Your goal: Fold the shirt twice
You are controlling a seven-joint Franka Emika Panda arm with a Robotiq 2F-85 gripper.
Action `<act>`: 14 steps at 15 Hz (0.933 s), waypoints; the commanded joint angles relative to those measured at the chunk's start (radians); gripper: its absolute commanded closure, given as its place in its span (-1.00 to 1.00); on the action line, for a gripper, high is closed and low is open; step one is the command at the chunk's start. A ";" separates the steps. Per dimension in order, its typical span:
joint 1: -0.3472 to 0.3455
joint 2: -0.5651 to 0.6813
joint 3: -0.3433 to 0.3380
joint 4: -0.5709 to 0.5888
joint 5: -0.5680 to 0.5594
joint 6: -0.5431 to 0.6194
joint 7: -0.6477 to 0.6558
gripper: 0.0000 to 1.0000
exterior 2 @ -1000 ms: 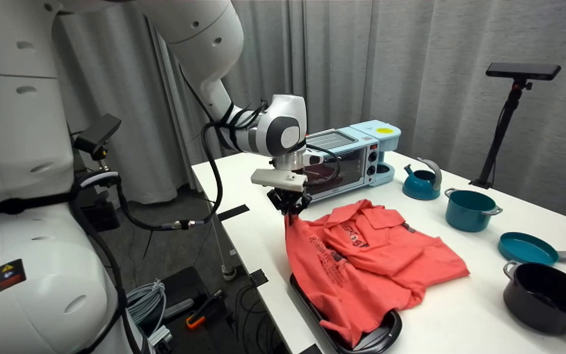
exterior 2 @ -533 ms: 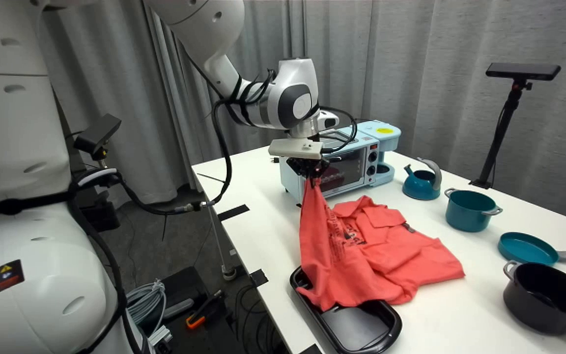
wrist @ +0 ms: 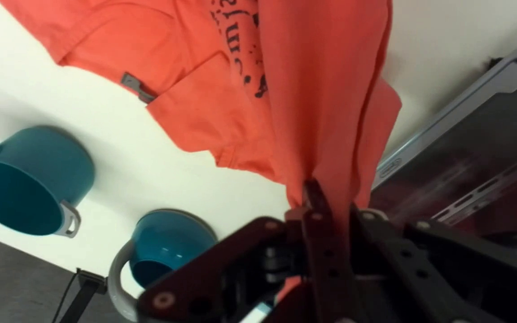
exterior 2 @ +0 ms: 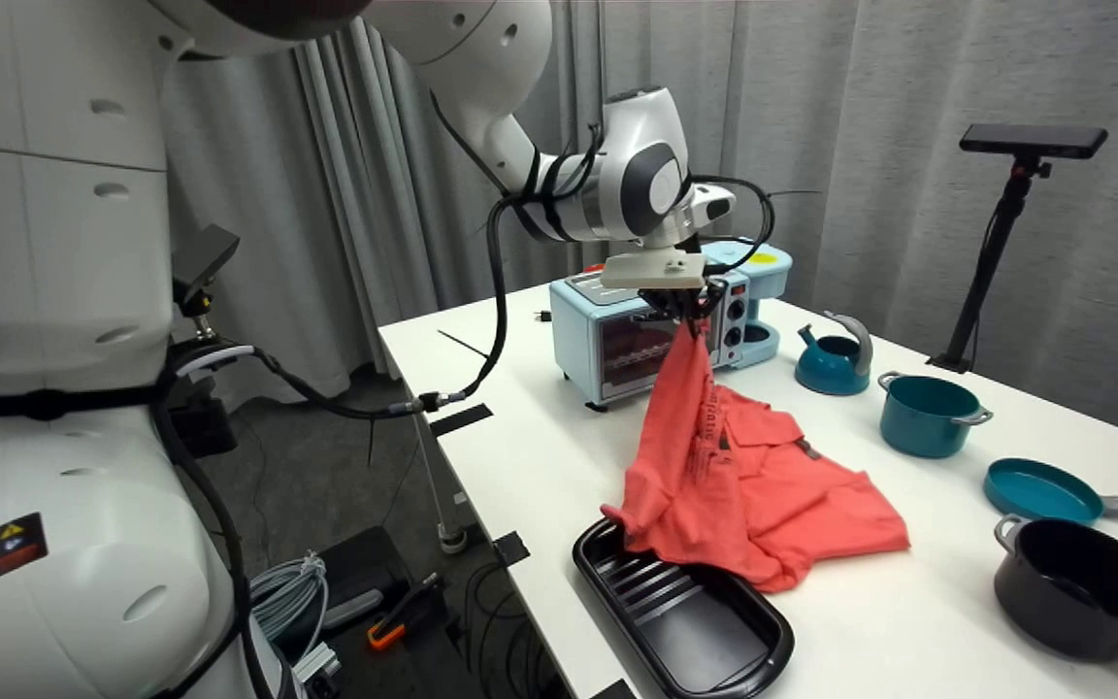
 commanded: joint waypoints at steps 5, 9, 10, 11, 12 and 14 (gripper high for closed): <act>0.028 0.143 -0.118 0.211 -0.144 0.076 0.124 0.18; 0.048 0.178 -0.159 0.262 -0.205 0.102 0.165 -0.43; 0.044 0.183 -0.151 0.268 -0.194 0.085 0.157 -0.57; 0.054 0.133 -0.160 0.143 -0.210 0.139 0.186 -0.74; 0.052 0.123 -0.152 0.123 -0.198 0.128 0.185 -0.87; 0.038 0.095 -0.120 0.066 -0.153 0.081 0.168 -1.00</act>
